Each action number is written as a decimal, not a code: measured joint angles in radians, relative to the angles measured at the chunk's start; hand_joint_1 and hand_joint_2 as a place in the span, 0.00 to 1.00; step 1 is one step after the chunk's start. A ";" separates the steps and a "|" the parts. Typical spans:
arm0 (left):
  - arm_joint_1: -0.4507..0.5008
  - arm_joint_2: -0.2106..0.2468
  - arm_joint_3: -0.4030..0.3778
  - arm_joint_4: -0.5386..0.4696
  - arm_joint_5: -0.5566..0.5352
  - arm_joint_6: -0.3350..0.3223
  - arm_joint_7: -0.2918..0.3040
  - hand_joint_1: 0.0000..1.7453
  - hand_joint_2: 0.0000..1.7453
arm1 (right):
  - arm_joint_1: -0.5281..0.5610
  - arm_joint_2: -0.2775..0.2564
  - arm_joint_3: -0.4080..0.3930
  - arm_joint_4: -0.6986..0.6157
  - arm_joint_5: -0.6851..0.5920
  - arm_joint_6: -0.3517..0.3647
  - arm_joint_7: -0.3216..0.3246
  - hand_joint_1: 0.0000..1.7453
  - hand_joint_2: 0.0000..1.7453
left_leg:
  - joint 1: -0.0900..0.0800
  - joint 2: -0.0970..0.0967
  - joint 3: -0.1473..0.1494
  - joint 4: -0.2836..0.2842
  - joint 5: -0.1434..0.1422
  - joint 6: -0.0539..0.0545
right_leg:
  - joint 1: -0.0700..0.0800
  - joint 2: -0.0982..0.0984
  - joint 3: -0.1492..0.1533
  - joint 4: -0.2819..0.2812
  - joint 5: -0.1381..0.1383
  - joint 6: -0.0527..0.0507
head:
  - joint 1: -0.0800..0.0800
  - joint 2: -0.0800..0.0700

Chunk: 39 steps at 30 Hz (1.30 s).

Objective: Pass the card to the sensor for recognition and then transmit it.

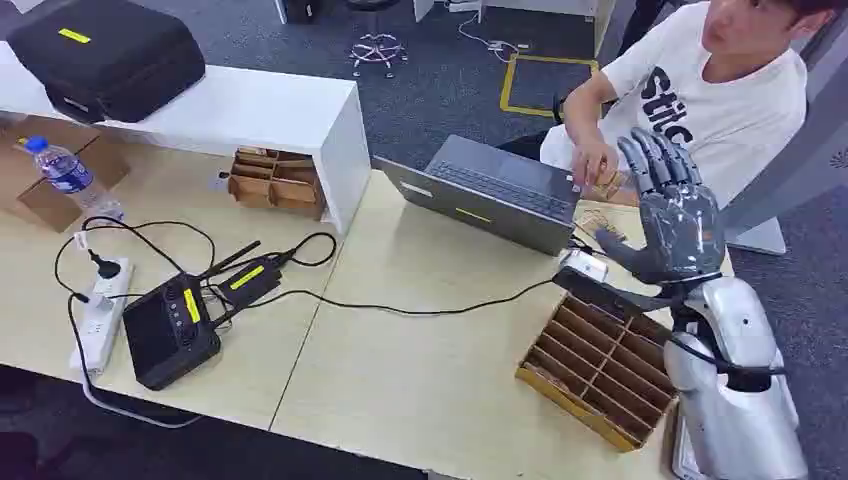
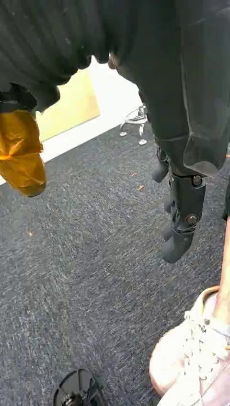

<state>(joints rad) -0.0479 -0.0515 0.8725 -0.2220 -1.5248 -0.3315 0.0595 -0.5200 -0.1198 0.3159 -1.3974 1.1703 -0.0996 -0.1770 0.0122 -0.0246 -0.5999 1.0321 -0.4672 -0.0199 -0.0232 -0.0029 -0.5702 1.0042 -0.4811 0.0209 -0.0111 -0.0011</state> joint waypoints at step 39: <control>-0.009 0.008 -0.086 0.000 -0.004 -0.011 -0.011 0.00 1.00 | -0.403 0.134 0.039 0.597 0.158 0.015 0.132 1.00 1.00 | 0.000 0.001 0.001 0.000 0.001 0.000 | 0.000 0.002 0.000 0.001 0.000 0.000 | 0.000 0.000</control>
<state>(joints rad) -0.0565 -0.0435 0.7866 -0.2220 -1.5286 -0.3429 0.0488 -0.9230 0.0145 0.3552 -0.8007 1.3283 -0.0843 -0.0446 0.0124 -0.0234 -0.5993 1.0322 -0.4665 -0.0202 -0.0231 -0.0013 -0.5706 1.0048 -0.4807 0.0207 -0.0111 -0.0011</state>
